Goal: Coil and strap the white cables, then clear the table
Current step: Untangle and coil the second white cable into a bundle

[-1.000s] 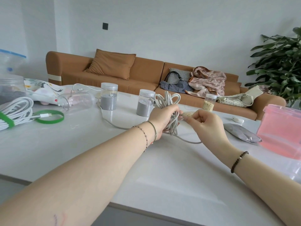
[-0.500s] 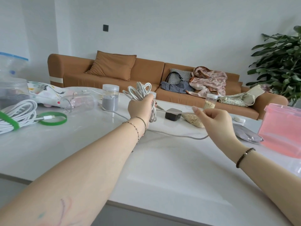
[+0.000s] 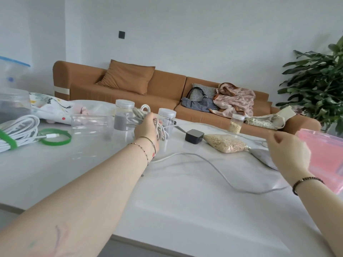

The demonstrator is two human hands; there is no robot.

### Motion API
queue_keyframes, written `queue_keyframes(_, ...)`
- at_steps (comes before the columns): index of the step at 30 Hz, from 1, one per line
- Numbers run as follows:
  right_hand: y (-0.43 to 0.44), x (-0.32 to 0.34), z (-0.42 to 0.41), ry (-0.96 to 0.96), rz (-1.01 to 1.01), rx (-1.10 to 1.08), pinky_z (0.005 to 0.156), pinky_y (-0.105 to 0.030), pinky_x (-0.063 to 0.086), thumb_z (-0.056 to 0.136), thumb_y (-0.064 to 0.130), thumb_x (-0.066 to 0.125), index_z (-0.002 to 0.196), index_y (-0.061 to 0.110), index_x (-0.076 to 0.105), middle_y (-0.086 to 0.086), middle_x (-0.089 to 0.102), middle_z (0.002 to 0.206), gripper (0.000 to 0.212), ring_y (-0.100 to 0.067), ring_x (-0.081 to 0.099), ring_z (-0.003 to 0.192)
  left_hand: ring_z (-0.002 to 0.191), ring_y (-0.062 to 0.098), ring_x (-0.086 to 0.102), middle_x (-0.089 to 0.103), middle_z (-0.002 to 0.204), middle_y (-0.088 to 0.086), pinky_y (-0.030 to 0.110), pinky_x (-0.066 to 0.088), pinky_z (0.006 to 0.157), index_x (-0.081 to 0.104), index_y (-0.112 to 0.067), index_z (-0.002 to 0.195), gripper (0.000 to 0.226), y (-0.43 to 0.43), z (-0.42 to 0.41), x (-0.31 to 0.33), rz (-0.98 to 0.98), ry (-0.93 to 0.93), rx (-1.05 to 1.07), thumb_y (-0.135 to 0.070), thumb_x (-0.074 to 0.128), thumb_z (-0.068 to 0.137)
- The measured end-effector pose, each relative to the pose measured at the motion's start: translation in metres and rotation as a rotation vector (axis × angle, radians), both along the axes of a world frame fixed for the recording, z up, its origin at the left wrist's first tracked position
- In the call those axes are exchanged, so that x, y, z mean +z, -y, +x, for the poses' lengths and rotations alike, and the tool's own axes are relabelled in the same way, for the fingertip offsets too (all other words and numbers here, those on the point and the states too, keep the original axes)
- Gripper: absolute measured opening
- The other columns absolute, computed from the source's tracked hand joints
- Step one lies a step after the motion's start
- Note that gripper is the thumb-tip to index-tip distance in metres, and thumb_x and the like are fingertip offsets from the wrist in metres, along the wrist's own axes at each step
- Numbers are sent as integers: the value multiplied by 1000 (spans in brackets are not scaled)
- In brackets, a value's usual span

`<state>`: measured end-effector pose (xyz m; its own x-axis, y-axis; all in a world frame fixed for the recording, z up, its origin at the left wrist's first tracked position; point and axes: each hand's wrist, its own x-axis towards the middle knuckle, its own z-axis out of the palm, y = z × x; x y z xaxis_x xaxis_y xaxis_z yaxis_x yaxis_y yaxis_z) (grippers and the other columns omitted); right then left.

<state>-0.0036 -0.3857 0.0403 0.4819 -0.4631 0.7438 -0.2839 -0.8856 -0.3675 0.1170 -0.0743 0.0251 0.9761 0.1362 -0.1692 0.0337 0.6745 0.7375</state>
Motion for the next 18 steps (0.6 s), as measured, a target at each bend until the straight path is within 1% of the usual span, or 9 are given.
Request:
queue_keyframes(1,-3,-3,6,-37,-25,61,61,-37,43,98,37,41,68,11,60,-7,58,64,43,-34,52,65,55,14,60,64,66,2,24,49,54,56,-11,71,18,2,0,0,-92,7,-56,-18,60,86)
queue_keyframes(3,-18,-6,13,-64,-33,269,78,-40,48,101,39,44,97,16,68,-2,64,96,33,-25,58,88,65,13,65,66,75,5,25,54,61,58,-8,80,14,7,-2,3,-179,57,-165,-17,57,91)
queue_keyframes(6,-53,-6,14,-105,-69,581,96,-34,42,101,42,47,128,27,56,8,53,129,32,-10,50,117,72,16,68,68,82,8,26,55,68,61,-5,103,18,15,-13,7,-136,155,-363,-18,57,92)
queue_keyframes(7,-65,-7,12,-130,-125,644,102,-31,37,100,41,49,134,31,51,11,48,137,36,-7,45,125,70,16,67,68,80,8,27,54,68,61,-6,102,16,17,-17,7,-84,180,-411,-18,57,92)
queue_keyframes(9,-80,-9,11,-174,-231,718,109,-29,31,99,41,51,143,34,41,12,42,147,46,-6,38,136,66,16,65,67,75,7,27,52,66,63,-8,88,12,24,-27,8,0,230,-537,-17,56,92)
queue_keyframes(11,-88,-12,12,-218,-251,754,110,-27,31,97,42,54,147,32,39,10,43,149,53,-7,38,137,64,17,61,64,70,6,28,49,65,67,-11,67,29,31,-37,9,74,281,-649,-17,54,92)
queue_keyframes(12,-90,-14,12,-238,-232,767,107,-25,33,97,42,55,146,31,41,10,47,146,52,-6,42,133,63,17,59,63,69,6,28,49,64,67,-11,63,33,35,-41,9,90,308,-685,-17,53,93)
queue_keyframes(15,-91,-20,14,-264,-168,793,95,-26,43,96,39,60,134,26,53,12,63,121,41,-3,55,111,62,17,56,61,66,7,25,50,58,65,-10,62,34,41,-47,6,59,337,-758,-13,52,93)
queue_keyframes(18,-89,-19,16,-290,-74,779,82,-27,46,92,37,66,126,25,59,13,64,97,37,-7,61,91,61,16,54,59,71,8,24,51,55,68,-9,61,32,37,-47,4,49,308,-835,-15,54,89)
